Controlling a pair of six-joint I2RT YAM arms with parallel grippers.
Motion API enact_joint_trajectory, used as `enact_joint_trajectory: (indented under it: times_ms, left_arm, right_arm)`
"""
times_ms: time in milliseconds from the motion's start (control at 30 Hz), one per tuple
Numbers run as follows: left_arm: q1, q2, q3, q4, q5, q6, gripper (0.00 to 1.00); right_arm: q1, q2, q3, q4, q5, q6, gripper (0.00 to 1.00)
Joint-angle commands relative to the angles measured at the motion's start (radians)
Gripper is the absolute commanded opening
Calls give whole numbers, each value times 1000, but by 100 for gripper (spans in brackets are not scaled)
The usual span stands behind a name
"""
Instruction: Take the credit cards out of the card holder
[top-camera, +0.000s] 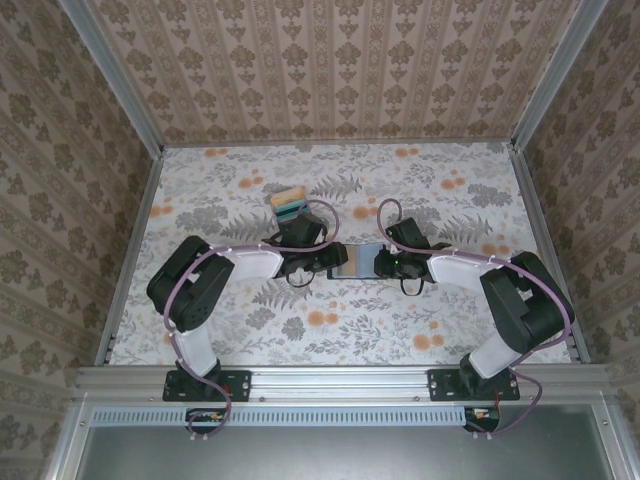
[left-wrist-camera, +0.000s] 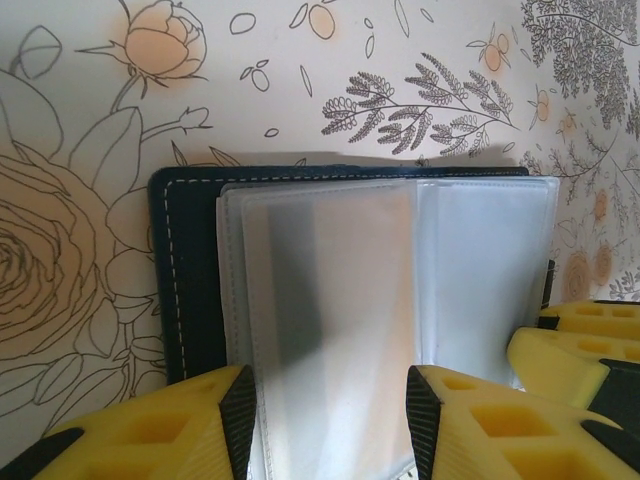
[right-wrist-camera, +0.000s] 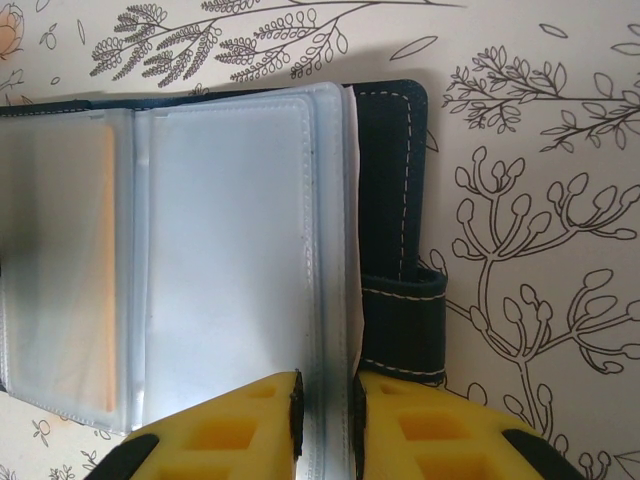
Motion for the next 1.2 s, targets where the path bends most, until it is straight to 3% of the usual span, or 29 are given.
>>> enact_joint_trajectory:
  times_ms: [0, 333, 933, 1167]
  left_arm:
    - [-3, 24, 18, -2, 17, 6, 47]
    - [-12, 33, 4, 133, 119, -28, 49]
    - [-58, 80, 112, 178, 208, -16, 50]
    - [-75, 116, 157, 177, 216, -22, 50]
  right_arm:
    - [7, 16, 14, -25, -18, 13, 23]
    - [7, 18, 15, -24, -21, 12, 23]
    - [6, 5, 11, -25, -13, 15, 23]
    - [-11, -79, -34, -16, 50, 36, 23]
